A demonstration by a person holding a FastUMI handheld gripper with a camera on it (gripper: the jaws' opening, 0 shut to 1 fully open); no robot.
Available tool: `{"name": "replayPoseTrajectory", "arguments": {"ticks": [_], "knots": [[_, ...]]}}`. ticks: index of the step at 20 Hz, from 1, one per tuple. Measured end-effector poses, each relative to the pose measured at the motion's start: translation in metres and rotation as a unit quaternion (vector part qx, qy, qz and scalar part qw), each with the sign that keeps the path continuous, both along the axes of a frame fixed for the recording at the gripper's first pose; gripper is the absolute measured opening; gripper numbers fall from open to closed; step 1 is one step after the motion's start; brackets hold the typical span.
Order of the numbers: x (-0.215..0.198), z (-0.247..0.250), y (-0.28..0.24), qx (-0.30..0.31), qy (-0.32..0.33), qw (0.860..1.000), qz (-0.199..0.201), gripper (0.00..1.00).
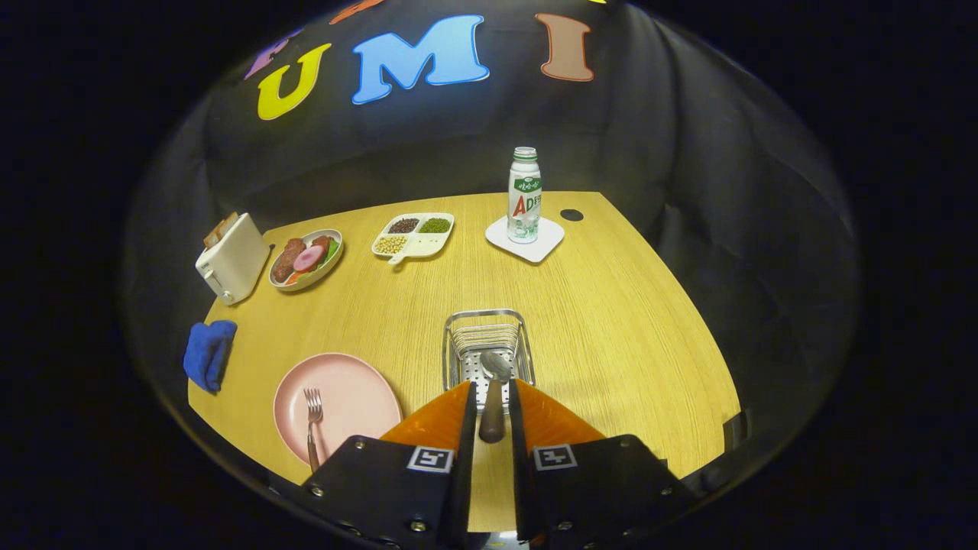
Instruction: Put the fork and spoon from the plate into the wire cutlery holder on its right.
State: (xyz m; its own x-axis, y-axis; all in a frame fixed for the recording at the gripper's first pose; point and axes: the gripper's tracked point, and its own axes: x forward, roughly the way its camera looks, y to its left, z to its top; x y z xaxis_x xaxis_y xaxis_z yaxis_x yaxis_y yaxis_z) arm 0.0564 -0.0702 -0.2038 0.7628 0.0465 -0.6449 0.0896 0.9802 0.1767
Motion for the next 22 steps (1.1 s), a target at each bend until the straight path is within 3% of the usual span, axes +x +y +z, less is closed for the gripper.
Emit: {"name": "replayPoseTrajectory", "arguments": {"ticks": [7,22], "knots": [[-0.006,0.006,0.009,0.001,-0.011,1.000,0.011,0.28],[-0.009,0.047,0.038,0.006,-0.061,0.997,0.043,0.28]]}}
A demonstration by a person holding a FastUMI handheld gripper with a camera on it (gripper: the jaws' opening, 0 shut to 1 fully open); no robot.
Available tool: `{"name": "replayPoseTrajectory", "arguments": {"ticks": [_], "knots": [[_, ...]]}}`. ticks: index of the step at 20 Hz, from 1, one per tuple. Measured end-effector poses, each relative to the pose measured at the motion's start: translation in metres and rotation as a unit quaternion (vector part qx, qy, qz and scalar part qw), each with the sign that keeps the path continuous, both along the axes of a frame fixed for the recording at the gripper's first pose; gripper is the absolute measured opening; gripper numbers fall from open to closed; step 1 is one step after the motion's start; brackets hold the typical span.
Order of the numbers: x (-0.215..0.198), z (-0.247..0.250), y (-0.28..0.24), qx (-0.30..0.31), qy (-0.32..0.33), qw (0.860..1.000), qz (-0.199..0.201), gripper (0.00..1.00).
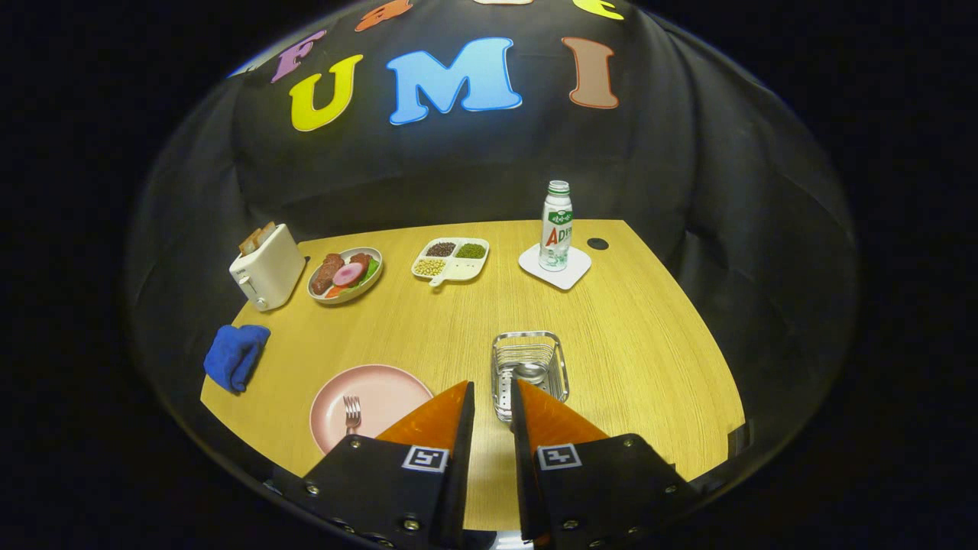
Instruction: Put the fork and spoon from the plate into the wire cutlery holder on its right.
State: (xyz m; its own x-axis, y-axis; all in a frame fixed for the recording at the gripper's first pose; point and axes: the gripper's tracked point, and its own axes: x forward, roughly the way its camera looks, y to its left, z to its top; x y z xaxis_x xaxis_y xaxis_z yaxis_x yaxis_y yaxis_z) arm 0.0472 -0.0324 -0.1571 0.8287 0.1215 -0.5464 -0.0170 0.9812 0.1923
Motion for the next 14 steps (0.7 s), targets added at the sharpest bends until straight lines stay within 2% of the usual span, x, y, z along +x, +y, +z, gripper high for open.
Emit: {"name": "replayPoseTrajectory", "arguments": {"ticks": [8,14], "knots": [[-0.016,-0.005,0.082,0.014,-0.001,0.995,0.094,0.28],[-0.034,-0.033,0.132,0.021,0.028,0.990,0.134,0.28]]}}
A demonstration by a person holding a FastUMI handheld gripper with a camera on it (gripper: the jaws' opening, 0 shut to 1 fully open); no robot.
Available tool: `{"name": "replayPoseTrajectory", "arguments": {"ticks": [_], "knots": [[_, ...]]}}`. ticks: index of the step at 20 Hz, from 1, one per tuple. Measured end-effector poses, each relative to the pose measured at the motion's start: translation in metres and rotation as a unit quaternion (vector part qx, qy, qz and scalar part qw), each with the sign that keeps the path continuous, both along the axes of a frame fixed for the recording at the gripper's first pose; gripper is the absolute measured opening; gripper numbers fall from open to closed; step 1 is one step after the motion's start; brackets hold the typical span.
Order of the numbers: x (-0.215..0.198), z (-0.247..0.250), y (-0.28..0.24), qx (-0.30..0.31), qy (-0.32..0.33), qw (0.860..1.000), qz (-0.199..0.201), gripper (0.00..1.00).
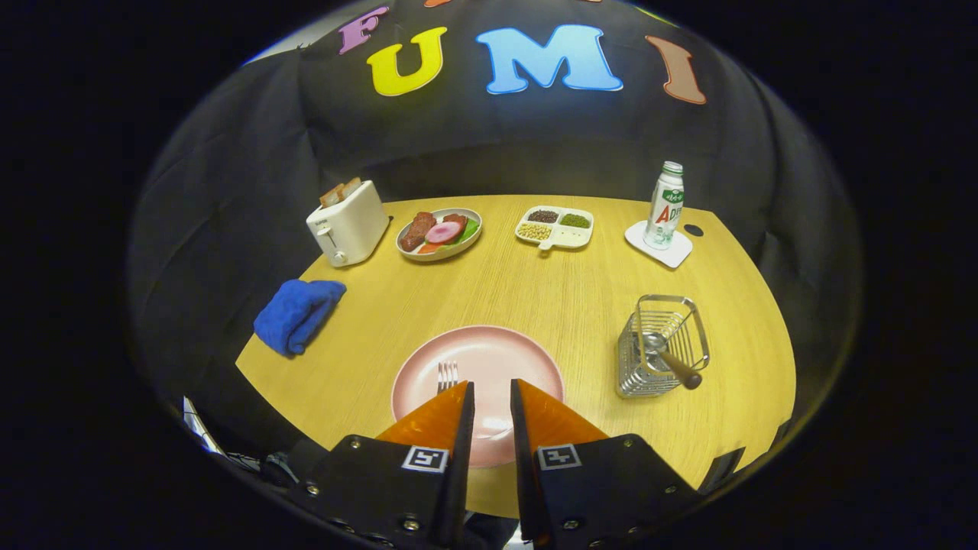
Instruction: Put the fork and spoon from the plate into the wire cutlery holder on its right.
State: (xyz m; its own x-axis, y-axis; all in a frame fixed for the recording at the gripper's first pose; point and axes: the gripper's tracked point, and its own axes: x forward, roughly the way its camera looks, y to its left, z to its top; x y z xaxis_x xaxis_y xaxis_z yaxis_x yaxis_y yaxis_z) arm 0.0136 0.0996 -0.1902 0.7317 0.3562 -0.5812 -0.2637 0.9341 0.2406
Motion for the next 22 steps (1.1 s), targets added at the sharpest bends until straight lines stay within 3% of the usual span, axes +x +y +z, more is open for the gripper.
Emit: {"name": "replayPoseTrajectory", "arguments": {"ticks": [11,22], "knots": [[-0.040,-0.066,0.054,-0.024,0.068,0.996,0.049,0.28],[-0.029,-0.088,0.069,-0.036,0.101,0.992,0.064,0.28]]}}
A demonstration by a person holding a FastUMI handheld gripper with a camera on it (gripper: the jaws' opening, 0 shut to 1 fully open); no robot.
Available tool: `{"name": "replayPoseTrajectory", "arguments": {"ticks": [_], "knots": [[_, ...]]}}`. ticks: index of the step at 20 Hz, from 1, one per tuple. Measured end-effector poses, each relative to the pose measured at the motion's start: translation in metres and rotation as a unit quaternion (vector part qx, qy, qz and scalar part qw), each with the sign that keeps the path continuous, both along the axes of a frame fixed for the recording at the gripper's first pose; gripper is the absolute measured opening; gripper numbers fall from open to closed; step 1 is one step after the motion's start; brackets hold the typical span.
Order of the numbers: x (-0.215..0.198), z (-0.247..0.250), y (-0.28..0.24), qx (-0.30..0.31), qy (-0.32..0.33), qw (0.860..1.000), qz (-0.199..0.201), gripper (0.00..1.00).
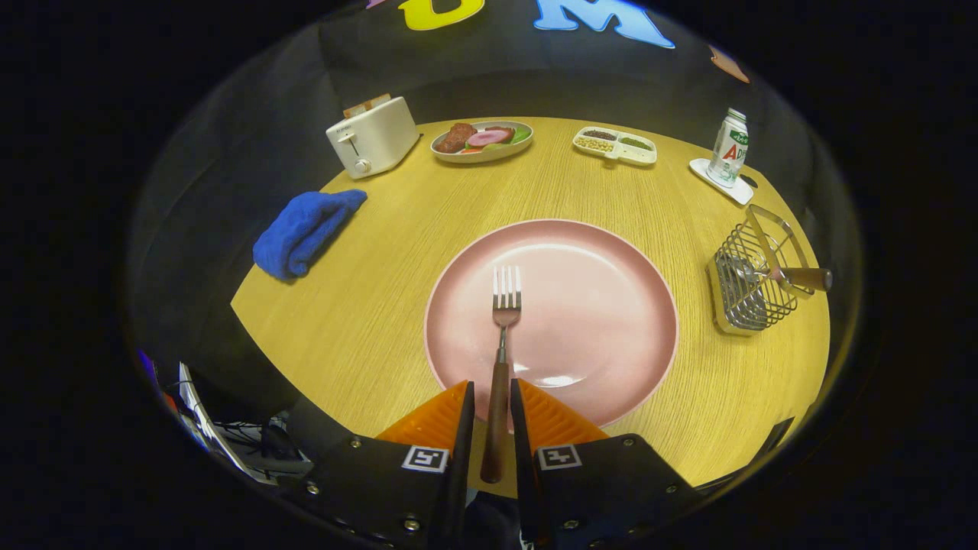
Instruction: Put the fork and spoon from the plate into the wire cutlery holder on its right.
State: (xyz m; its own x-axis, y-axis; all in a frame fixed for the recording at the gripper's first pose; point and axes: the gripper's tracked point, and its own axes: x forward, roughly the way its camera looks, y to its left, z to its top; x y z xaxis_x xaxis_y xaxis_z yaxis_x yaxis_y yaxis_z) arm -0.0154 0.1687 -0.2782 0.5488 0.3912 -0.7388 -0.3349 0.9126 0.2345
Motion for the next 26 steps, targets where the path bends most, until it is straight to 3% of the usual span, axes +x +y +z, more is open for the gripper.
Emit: {"name": "replayPoseTrajectory", "arguments": {"ticks": [9,10,15,17,26], "knots": [[-0.001,-0.009,-0.014,-0.021,0.015,1.000,-0.011,0.27],[0.005,-0.016,-0.008,-0.025,0.018,1.000,-0.007,0.09],[-0.001,-0.012,-0.007,-0.021,0.019,1.000,0.006,0.09],[-0.005,-0.007,-0.004,0.007,0.030,1.000,-0.002,0.02],[0.016,0.016,-0.024,0.039,0.018,0.998,-0.041,0.02]]}}
